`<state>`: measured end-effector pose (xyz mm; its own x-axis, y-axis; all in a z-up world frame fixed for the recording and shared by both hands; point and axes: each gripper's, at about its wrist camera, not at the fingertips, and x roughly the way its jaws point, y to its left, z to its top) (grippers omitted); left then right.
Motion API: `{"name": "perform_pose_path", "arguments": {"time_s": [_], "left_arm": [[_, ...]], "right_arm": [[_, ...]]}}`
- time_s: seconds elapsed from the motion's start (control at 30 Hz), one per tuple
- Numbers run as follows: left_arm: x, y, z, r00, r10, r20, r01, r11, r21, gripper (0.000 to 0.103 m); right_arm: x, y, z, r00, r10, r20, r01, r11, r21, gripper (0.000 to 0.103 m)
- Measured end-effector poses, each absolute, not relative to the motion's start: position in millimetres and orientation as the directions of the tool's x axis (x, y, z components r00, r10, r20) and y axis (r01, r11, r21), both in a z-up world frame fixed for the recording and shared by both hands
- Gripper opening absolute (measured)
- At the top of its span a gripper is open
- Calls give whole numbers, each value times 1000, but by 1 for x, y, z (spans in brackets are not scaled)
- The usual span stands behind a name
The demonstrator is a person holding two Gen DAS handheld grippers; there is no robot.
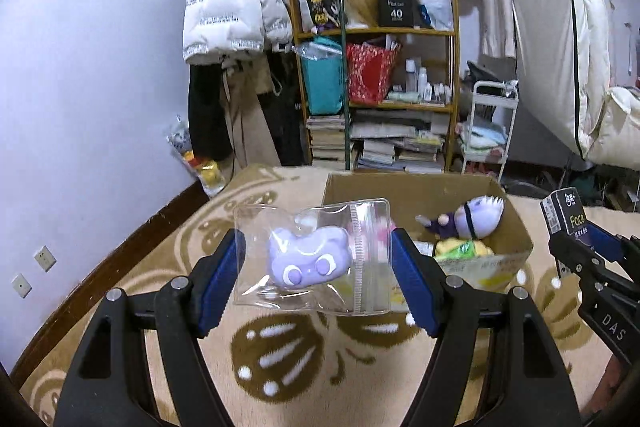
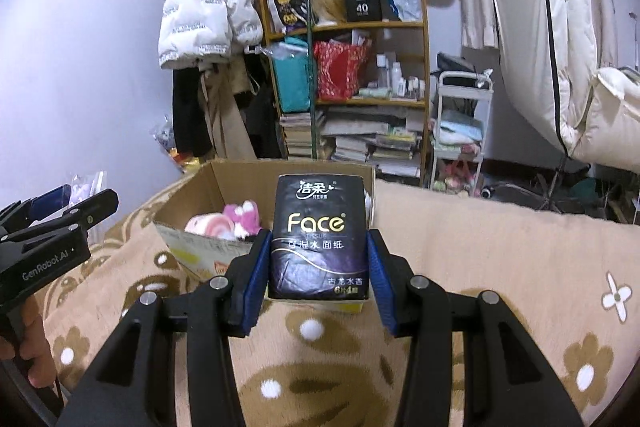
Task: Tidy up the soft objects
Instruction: 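Lift the tissue pack and bagged toy and carry them over the box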
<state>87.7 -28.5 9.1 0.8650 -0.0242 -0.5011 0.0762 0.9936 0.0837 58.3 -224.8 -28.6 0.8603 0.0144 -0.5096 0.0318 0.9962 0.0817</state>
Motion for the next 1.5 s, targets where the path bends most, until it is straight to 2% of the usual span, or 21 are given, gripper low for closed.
{"name": "perform_pose_path", "arguments": {"time_s": [0.23,0.73,1.07,1.5], "left_arm": [[103,-27,24,892,-38,-451,74,995,63,73],[141,-53,16,897,-66,-437,121,988,99,73],[173,-55,-12,867,-54,-495,119,988,100,74],[197,-54,-36,804,-105,-586,152,988,31,76]], "right_arm": [[68,-223,-20,881,8,-473,20,998,54,49],[112,-227,-34,877,19,-481,16,998,68,49],[148,-232,-56,847,104,-521,-26,988,155,49],[159,-232,-81,809,132,-573,-40,984,172,49]]}}
